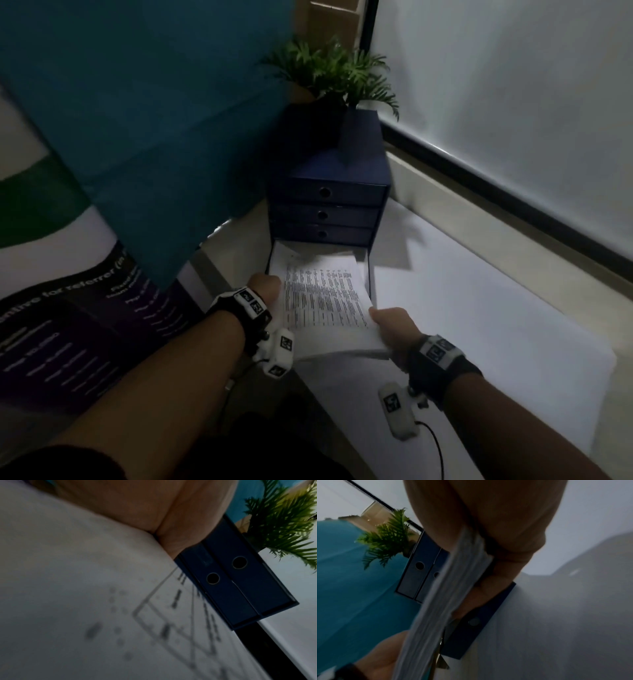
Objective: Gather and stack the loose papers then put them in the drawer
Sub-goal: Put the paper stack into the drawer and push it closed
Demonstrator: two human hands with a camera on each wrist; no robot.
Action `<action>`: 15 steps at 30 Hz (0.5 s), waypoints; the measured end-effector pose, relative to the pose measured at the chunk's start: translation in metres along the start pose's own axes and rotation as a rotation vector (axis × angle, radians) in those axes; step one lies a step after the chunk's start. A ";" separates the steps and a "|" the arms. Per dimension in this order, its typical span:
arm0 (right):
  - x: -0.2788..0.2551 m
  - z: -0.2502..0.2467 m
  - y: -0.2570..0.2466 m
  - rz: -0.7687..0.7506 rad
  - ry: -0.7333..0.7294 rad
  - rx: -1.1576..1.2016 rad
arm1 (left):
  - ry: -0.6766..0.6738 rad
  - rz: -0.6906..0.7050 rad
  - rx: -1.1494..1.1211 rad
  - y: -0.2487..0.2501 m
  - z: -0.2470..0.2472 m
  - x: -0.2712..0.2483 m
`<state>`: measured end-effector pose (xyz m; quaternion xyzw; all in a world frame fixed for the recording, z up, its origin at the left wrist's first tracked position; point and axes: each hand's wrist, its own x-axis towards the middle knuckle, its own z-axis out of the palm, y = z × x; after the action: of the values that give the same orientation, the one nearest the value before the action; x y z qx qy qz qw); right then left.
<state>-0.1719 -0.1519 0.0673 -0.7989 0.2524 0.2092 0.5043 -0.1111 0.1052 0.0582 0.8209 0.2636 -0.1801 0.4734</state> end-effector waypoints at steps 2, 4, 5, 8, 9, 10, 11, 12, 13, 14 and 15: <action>0.004 0.000 -0.004 0.033 -0.077 0.116 | -0.039 -0.029 -0.028 0.011 -0.001 0.014; 0.019 0.000 -0.009 0.052 -0.095 0.133 | -0.035 -0.007 0.012 0.023 -0.003 0.028; 0.025 0.001 -0.017 0.064 -0.094 0.104 | -0.038 -0.014 -0.012 0.031 -0.004 0.036; 0.054 0.011 -0.032 0.067 0.063 0.075 | -0.076 -0.034 -0.038 0.046 -0.005 0.062; 0.065 0.014 -0.036 0.071 0.118 0.098 | -0.098 -0.041 -0.050 0.047 -0.004 0.073; 0.074 0.019 -0.043 0.071 0.163 0.084 | -0.128 -0.063 -0.051 0.046 -0.005 0.084; 0.082 0.022 -0.049 0.066 0.188 0.046 | -0.155 -0.072 -0.029 0.046 -0.005 0.089; 0.088 0.024 -0.057 0.061 0.212 -0.004 | -0.184 -0.065 0.013 0.047 -0.007 0.091; 0.093 0.026 -0.065 0.064 0.231 -0.043 | -0.194 -0.054 0.061 0.047 -0.009 0.092; 0.096 0.027 -0.074 0.077 0.243 -0.079 | -0.184 -0.040 0.124 0.049 -0.011 0.091; 0.101 0.027 -0.080 0.074 0.254 -0.107 | -0.156 -0.030 0.159 0.050 -0.009 0.092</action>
<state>-0.0457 -0.1172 0.0528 -0.8348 0.3318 0.1378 0.4171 -0.0069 0.1169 0.0471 0.8352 0.2232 -0.2712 0.4231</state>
